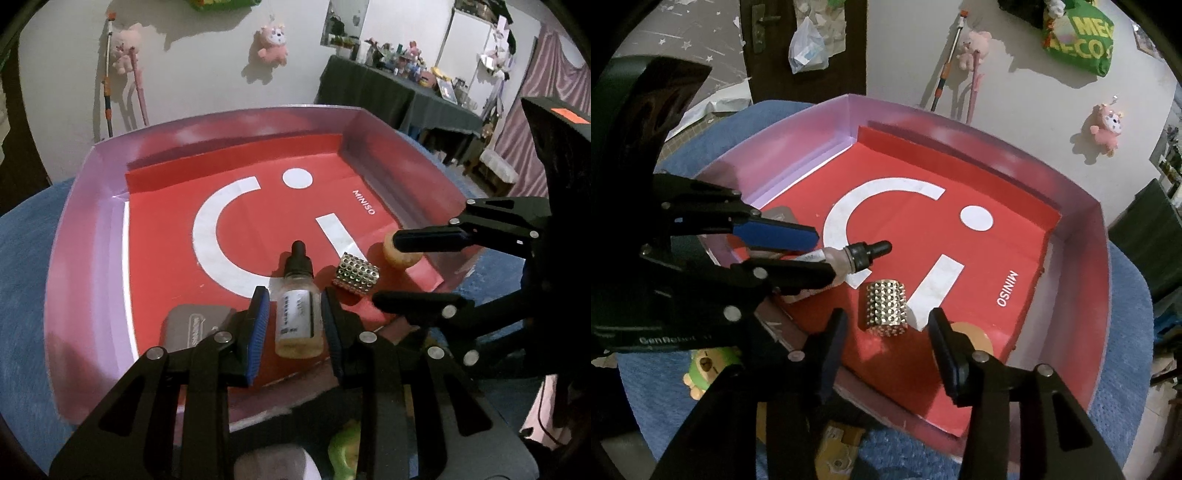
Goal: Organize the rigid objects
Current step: 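Carry the dropper bottle and grater into the pink box and release both, then withdraw both grippers from the box back over the table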
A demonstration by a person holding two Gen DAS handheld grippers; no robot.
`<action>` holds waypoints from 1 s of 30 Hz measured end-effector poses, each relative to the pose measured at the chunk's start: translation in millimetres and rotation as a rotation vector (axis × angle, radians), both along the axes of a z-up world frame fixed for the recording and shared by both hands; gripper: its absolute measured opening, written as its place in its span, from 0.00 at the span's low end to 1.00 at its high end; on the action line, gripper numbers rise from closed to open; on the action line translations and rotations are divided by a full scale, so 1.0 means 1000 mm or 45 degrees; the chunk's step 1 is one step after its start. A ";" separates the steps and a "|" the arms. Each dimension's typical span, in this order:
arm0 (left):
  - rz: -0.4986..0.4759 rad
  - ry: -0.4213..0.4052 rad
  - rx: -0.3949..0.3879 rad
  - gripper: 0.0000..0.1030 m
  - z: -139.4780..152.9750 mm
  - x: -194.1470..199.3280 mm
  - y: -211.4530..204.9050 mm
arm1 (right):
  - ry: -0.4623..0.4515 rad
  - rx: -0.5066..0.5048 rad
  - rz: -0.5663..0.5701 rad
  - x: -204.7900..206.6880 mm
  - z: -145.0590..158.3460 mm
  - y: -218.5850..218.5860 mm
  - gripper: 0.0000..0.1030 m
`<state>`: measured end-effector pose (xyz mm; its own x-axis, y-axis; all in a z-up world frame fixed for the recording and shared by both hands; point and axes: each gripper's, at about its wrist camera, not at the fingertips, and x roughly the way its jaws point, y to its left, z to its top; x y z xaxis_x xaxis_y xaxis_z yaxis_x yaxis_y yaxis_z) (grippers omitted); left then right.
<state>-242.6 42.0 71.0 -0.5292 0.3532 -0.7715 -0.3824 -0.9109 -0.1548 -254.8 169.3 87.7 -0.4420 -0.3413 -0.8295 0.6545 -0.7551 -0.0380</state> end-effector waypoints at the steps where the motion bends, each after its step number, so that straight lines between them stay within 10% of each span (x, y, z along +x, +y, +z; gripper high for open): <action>1: 0.005 0.007 0.017 0.27 0.004 0.005 -0.003 | 0.005 -0.004 -0.007 0.003 0.003 0.001 0.48; 23: 0.145 0.336 0.134 0.29 0.066 0.135 -0.042 | 0.328 -0.342 -0.195 0.140 0.090 0.032 0.83; 24: 0.149 0.345 0.133 0.33 0.066 0.140 -0.042 | 0.335 -0.361 -0.204 0.146 0.092 0.032 0.84; 26: 0.166 0.371 0.145 0.71 0.065 0.151 -0.042 | 0.364 -0.379 -0.225 0.159 0.093 0.033 0.86; 30: 0.180 0.443 0.159 0.71 0.067 0.173 -0.042 | 0.416 -0.391 -0.266 0.183 0.091 0.033 0.87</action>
